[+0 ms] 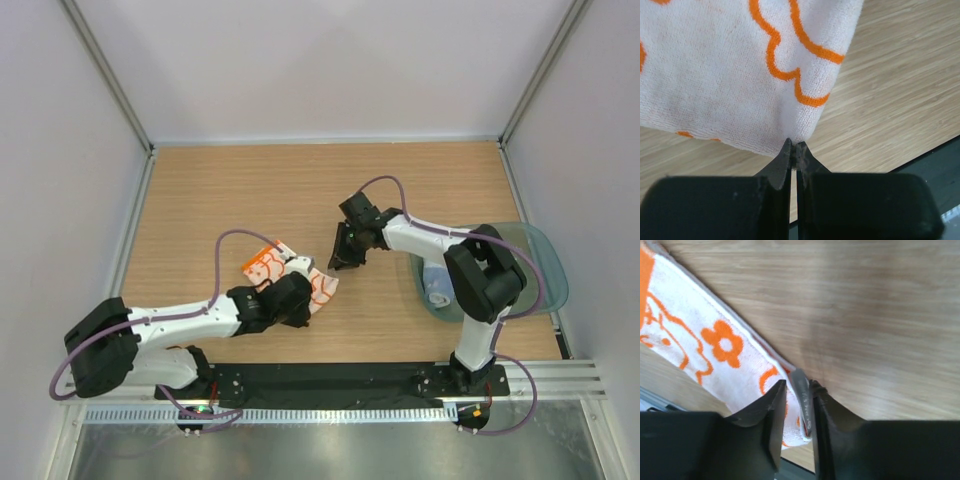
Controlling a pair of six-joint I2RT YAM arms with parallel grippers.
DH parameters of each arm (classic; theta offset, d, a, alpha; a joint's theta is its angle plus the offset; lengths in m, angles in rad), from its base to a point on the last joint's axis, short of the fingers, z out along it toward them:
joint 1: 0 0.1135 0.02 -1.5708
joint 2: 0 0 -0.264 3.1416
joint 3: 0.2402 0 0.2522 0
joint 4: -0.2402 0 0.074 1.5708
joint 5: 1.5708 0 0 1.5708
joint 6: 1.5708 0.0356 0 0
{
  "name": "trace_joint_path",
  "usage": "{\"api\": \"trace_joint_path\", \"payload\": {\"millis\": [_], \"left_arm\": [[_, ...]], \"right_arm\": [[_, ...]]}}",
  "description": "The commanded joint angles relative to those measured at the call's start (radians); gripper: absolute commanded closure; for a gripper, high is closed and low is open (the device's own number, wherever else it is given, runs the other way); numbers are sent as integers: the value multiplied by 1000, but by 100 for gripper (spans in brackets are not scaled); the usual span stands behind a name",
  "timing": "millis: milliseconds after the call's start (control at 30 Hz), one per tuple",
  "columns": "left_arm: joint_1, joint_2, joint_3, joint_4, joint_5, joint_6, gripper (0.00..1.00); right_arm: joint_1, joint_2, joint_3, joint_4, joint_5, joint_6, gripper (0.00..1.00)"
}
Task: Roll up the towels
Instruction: Roll the towel
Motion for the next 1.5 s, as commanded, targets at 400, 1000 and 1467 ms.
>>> {"api": "trace_joint_path", "payload": {"millis": [400, 1000, 1467], "left_arm": [[240, -15, -65, 190, 324, -130, 100], [523, 25, -131, 172, 531, -265, 100], [601, 149, -104, 133, 554, -233, 100]], "right_arm": [[-110, -56, 195, -201, 133, -151, 51], [-46, -248, -186, 331, -269, -71, 62], [27, -46, -202, 602, -355, -14, 73]]}}
